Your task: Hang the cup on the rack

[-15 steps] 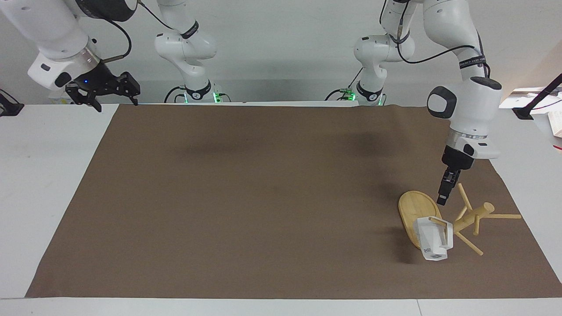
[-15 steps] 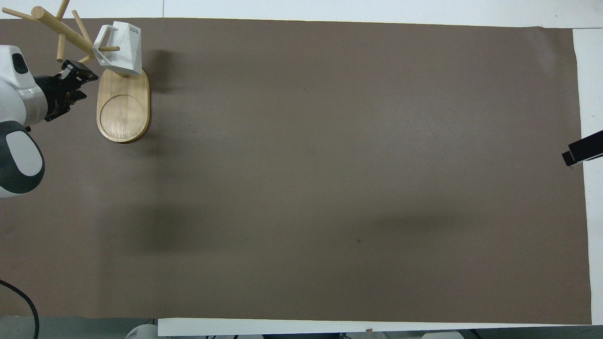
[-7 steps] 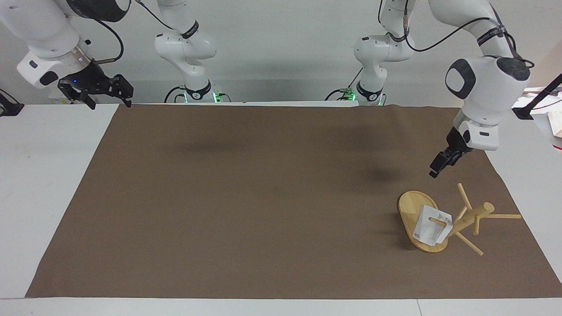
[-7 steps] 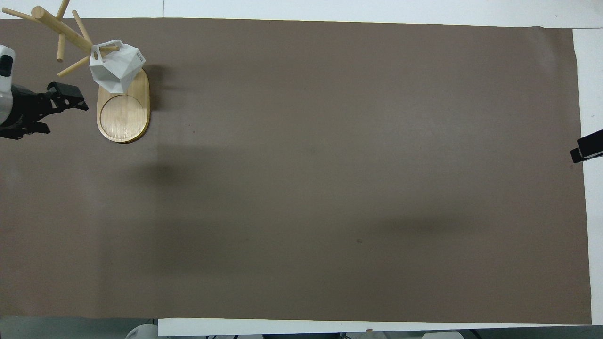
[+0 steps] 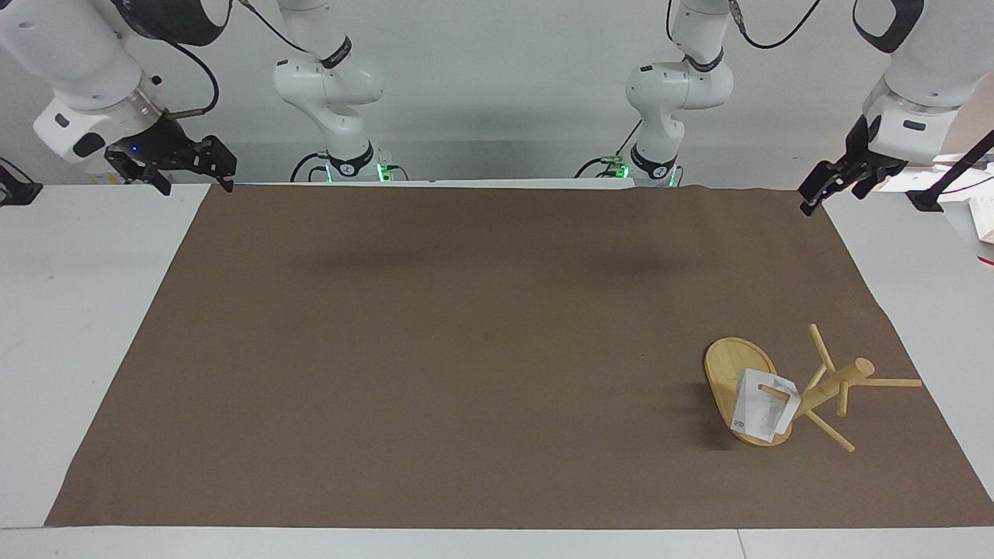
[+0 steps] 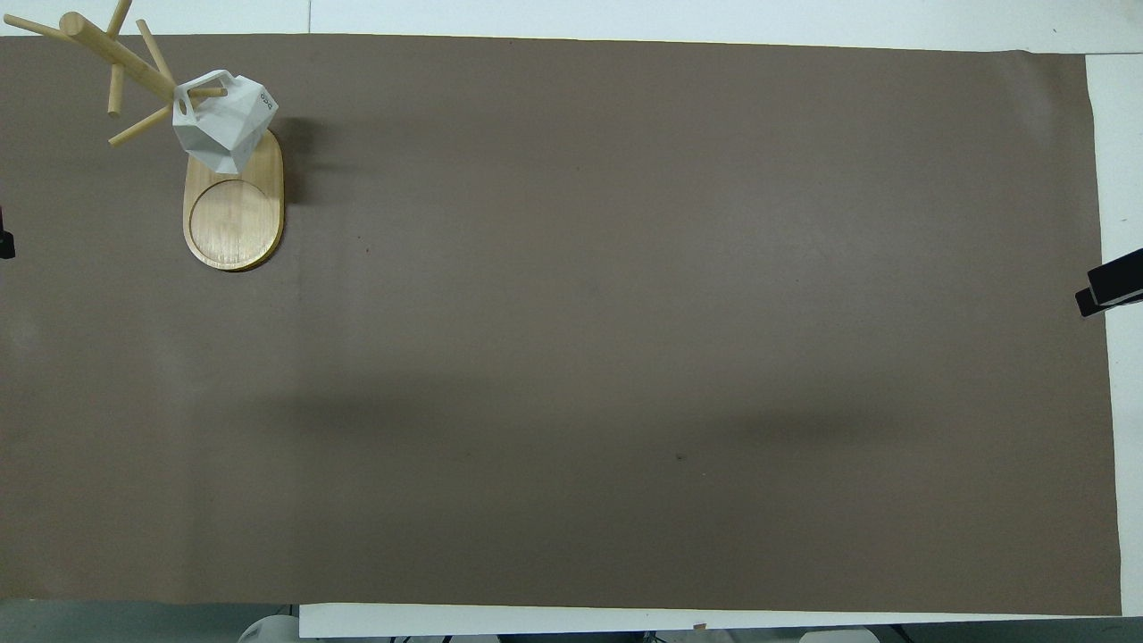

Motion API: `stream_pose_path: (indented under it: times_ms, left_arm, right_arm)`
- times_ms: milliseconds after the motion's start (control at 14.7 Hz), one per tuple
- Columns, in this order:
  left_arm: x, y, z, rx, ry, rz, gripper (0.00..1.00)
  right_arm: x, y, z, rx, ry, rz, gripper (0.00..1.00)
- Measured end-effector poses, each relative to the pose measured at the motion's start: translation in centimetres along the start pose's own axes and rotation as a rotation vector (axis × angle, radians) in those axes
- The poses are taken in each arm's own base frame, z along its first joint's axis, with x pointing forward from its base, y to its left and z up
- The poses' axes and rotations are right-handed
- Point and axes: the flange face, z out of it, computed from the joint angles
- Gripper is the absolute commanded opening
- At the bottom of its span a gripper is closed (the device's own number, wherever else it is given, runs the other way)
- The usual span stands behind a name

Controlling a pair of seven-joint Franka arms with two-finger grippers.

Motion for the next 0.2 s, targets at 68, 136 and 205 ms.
stream_pose_path:
  times_ms: [68,136,205]
  left_arm:
    - [0.05,0.05,0.18,0.002,-0.006,0.022,1.00]
    - [0.15,0.09,0.37,0.003,-0.010,0.033,1.00]
    - [0.26,0.12,0.54,0.005,-0.014,0.039,1.00]
  right_arm:
    - [0.01,-0.04,0.03,0.000,-0.001,-0.001,1.00]
    - [0.01,-0.05,0.03,0.000,-0.001,-0.001,1.00]
    - [0.00,-0.05,0.02,0.000,0.000,-0.001,1.00]
